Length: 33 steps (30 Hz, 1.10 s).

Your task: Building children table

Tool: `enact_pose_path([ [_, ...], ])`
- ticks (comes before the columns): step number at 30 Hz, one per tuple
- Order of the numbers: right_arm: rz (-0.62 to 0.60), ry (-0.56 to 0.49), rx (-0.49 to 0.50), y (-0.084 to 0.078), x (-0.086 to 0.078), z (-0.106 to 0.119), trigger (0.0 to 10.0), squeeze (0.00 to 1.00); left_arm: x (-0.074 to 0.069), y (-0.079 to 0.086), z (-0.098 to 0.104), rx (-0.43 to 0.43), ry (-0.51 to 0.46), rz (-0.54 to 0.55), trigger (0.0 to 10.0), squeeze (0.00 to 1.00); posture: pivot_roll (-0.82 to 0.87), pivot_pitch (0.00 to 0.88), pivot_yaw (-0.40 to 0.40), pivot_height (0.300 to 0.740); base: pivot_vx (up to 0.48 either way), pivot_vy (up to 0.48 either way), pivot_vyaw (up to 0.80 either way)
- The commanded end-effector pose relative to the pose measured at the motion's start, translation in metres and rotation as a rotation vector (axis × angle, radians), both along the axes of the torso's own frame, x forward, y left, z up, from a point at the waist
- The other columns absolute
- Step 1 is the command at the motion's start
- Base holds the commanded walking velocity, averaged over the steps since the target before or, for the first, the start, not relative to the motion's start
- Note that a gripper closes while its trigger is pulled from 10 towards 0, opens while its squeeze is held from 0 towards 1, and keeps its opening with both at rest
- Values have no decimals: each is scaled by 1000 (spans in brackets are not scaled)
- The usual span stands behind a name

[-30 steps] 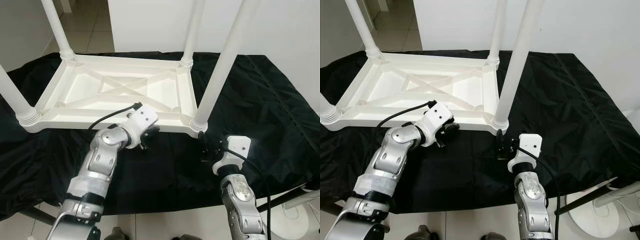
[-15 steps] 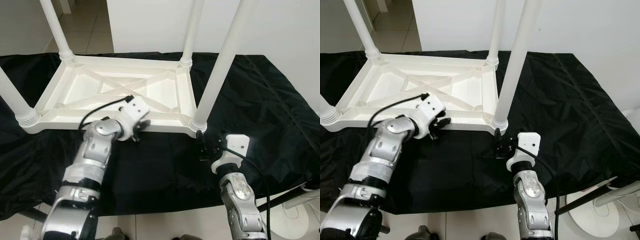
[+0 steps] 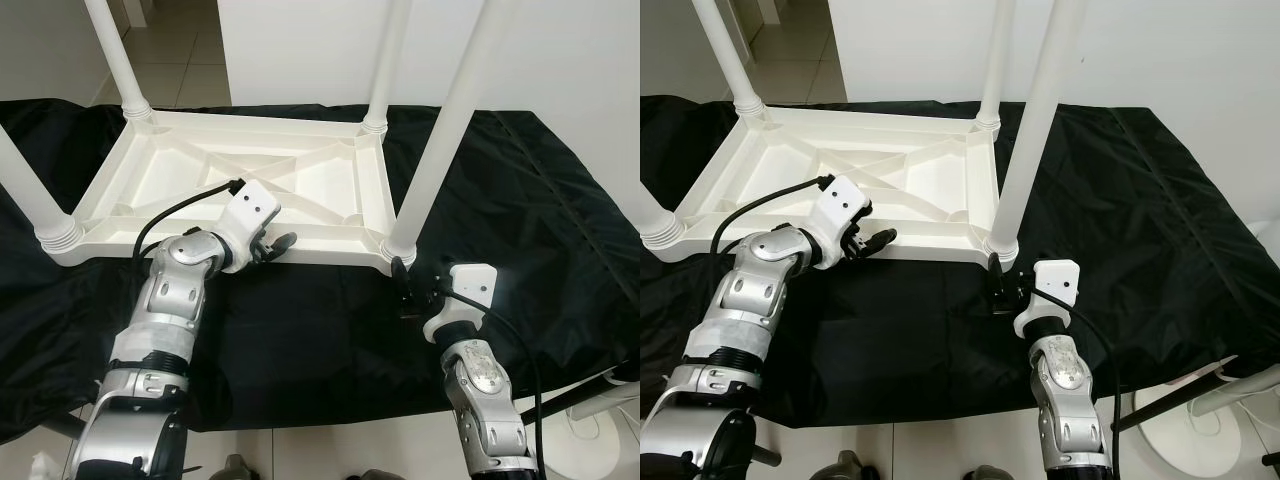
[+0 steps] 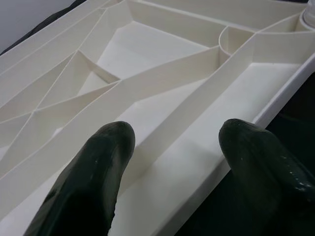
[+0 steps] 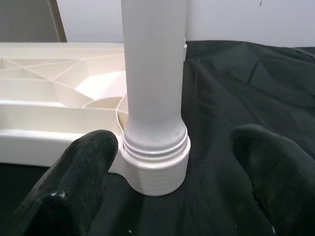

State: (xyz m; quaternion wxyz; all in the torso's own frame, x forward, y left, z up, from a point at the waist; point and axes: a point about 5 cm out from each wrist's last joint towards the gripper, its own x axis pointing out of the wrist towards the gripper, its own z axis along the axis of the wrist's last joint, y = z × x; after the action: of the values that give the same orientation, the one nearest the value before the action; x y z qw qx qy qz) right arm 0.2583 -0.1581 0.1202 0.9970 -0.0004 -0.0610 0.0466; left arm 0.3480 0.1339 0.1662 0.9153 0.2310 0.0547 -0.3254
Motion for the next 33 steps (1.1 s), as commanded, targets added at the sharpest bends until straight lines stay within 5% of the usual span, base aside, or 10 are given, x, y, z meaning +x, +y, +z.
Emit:
enact_pose_path([
  [1, 11, 8, -11, 1, 0, -4, 10000, 0, 5, 12, -3, 22, -81, 188, 10000, 0, -83, 0, 26, 740, 0, 0, 0],
  [8, 17, 11, -19, 2, 0, -5, 10000, 0, 12, 32, -15, 108, -2, 289, 10000, 0, -86, 0, 27, 740, 0, 0, 0],
  [25, 26, 2, -48, 3, 4, -4, 10000, 0, 23, 44, -29, 183, 97, 432, 10000, 0, -98, 0, 27, 740, 0, 0, 0],
  [33, 29, -2, -50, 5, 5, -3, 10000, 0, 22, 42, -33, 213, 122, 406, 10000, 0, -98, 0, 30, 740, 0, 0, 0],
])
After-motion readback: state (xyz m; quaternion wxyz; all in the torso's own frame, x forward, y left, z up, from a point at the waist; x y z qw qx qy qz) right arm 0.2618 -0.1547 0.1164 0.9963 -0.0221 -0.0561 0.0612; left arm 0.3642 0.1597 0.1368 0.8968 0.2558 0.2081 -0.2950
